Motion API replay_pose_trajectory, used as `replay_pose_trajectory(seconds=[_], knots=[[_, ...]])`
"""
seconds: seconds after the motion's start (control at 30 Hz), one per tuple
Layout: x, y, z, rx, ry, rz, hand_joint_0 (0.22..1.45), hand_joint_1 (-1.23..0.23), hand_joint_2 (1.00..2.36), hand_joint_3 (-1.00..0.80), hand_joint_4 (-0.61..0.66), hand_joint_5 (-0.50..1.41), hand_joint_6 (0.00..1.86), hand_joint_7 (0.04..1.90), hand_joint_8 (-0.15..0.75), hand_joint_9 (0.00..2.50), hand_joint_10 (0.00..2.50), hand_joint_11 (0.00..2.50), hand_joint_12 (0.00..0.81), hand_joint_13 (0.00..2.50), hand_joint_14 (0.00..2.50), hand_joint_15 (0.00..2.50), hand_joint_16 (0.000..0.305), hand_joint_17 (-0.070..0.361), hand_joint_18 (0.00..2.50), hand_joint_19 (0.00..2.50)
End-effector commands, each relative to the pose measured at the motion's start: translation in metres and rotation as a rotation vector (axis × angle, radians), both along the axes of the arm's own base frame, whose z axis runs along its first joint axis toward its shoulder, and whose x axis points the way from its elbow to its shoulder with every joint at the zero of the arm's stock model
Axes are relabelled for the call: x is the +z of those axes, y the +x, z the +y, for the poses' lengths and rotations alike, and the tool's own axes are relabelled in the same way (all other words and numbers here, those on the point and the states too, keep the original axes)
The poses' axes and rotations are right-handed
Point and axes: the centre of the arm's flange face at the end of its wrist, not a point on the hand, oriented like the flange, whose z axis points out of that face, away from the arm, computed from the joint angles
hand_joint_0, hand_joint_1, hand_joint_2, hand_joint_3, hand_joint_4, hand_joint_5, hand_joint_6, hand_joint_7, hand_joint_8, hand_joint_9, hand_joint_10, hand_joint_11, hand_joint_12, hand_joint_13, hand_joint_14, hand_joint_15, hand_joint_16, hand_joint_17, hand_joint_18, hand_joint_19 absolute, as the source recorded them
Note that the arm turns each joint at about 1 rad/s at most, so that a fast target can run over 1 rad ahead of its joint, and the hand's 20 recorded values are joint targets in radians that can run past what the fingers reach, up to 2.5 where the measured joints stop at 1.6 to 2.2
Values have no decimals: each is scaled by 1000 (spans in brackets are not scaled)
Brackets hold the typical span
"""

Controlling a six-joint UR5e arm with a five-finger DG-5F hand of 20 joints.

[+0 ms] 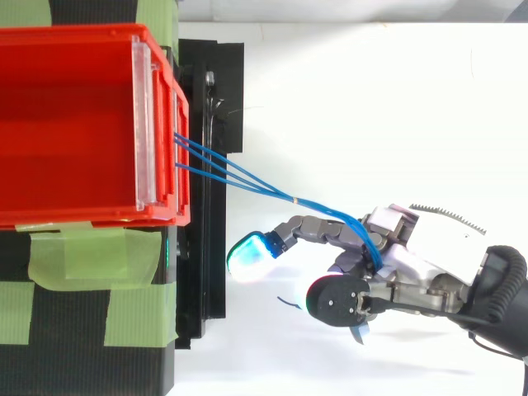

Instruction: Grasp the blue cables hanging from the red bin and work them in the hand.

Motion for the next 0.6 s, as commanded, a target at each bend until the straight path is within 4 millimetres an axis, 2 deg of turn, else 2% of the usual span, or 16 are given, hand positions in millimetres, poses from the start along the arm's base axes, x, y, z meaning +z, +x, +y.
replay_pose_trajectory(seconds=[0.0,0.57], knots=[[1,0,0,0,1,-1,740,-515,1000,-1000,404,227,14,956,525,1676,2500,2500,785,2097,2500,2011,253,190,2500,785],[0,0,0,0,0,0,740,-514,1000,-1000,405,237,14,950,530,1724,2500,2500,778,2090,2500,2001,250,188,2500,781]])
